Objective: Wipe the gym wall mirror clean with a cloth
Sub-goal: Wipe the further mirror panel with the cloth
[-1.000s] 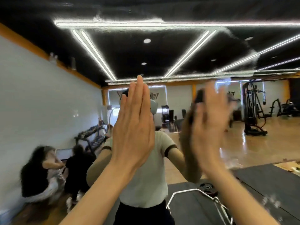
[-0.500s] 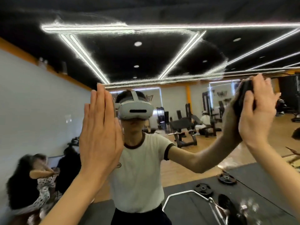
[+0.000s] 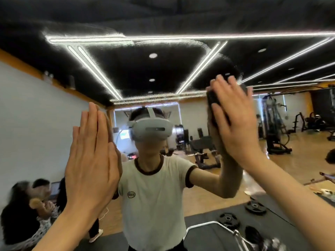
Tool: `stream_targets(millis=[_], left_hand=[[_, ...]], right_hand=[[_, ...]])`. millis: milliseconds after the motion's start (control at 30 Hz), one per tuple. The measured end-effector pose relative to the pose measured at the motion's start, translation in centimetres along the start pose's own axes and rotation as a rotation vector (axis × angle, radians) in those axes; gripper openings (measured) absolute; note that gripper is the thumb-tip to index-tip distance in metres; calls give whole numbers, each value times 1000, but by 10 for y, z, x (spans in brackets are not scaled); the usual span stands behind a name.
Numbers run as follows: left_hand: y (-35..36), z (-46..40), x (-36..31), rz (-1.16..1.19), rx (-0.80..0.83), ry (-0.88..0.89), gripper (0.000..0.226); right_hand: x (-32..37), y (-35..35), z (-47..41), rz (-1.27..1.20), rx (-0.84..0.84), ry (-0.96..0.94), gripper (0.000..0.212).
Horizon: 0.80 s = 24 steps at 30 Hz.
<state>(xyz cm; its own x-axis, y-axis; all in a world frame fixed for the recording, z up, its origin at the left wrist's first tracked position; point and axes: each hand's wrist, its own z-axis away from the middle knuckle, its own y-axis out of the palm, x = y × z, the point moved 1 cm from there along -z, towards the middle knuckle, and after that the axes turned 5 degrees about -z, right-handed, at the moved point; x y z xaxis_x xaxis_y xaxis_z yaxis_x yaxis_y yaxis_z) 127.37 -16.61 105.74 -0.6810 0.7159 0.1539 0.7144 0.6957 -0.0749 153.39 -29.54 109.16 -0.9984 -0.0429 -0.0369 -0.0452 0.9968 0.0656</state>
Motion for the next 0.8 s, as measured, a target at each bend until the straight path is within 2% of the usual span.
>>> stream_targets(millis=[100, 200, 267, 400, 500, 567, 700, 800], left_hand=[[0, 0, -1, 16, 11, -9, 64], [1, 0, 3, 24, 19, -22, 60], [1, -1, 0, 46, 18, -48, 60], [5, -20, -34, 35, -11, -20, 60], [14, -38, -57, 58, -44, -17, 59], [22, -43, -64, 43, -48, -16, 59], [30, -43, -68, -13, -35, -19, 61], [29, -43, -68, -31, -36, -17, 60]], right_hand=[[-62, -40, -5, 40, -120, 291, 40], [-58, -40, -11, -18, -219, 483, 40], [-11, -15, -15, -75, -211, 356, 38], [102, 59, -11, -64, 67, -168, 50], [90, 58, -20, -62, 94, -309, 49], [41, 30, -25, -35, 75, -227, 51], [-72, -41, -29, 2, -55, 191, 41], [-94, -53, -40, -24, -230, 447, 31]])
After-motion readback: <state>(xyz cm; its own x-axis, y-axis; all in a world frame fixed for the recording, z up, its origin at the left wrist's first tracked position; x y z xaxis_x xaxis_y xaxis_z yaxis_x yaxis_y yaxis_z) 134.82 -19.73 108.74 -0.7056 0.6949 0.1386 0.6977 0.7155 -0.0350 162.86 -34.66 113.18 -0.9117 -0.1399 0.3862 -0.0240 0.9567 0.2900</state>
